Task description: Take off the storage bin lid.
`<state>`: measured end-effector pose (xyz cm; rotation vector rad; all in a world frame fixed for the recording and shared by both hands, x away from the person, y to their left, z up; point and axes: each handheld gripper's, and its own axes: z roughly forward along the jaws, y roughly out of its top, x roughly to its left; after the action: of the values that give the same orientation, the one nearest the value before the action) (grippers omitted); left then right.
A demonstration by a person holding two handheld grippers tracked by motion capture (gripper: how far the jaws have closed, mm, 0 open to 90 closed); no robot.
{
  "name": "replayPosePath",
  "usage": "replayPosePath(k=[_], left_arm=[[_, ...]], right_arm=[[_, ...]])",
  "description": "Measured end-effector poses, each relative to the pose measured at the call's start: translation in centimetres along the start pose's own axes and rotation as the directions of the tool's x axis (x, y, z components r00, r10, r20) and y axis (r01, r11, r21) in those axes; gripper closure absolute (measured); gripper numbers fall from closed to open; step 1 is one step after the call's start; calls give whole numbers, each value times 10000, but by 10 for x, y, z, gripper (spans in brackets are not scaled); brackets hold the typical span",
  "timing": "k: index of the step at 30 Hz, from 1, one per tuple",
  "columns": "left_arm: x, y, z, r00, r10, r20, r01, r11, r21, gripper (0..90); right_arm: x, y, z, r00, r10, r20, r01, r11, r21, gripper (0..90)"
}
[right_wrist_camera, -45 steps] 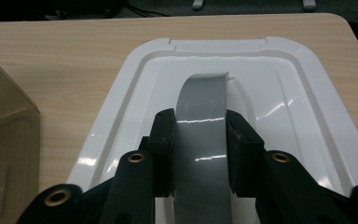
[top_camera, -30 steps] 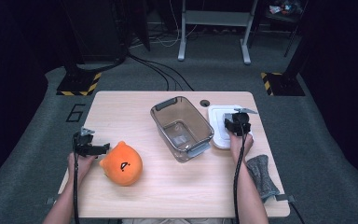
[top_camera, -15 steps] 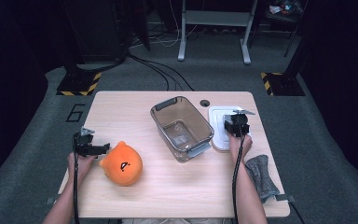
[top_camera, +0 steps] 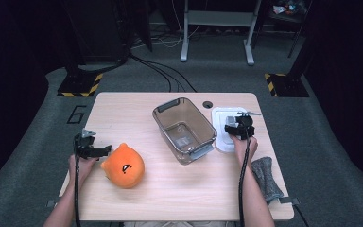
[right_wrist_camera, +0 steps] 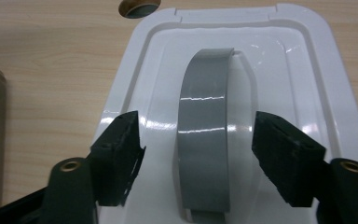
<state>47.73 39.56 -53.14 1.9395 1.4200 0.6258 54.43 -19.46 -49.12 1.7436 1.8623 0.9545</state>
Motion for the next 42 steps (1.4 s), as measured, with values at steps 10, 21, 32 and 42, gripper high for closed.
replayPosePath(k=[10,21,32,42], left_arm=[[0,0,0,10000,-89,-27,89,10000,9,26],[4,-1,-2,9994,-353,61,354,9994,-67,0],[4,3,-22,9990,-368,257,375,9989,-282,0],[-6,10,-52,9991,6,428,22,9979,-652,0]], right_arm=[[8,-14,-42,9941,-1041,-300,1034,9944,-220,135],[28,-48,-78,9765,-2069,-604,2029,9770,-660,60],[47,-91,-94,9563,-2820,-775,2751,9573,-890,39],[54,-122,-98,9456,-3099,-994,3046,9503,-648,41]])
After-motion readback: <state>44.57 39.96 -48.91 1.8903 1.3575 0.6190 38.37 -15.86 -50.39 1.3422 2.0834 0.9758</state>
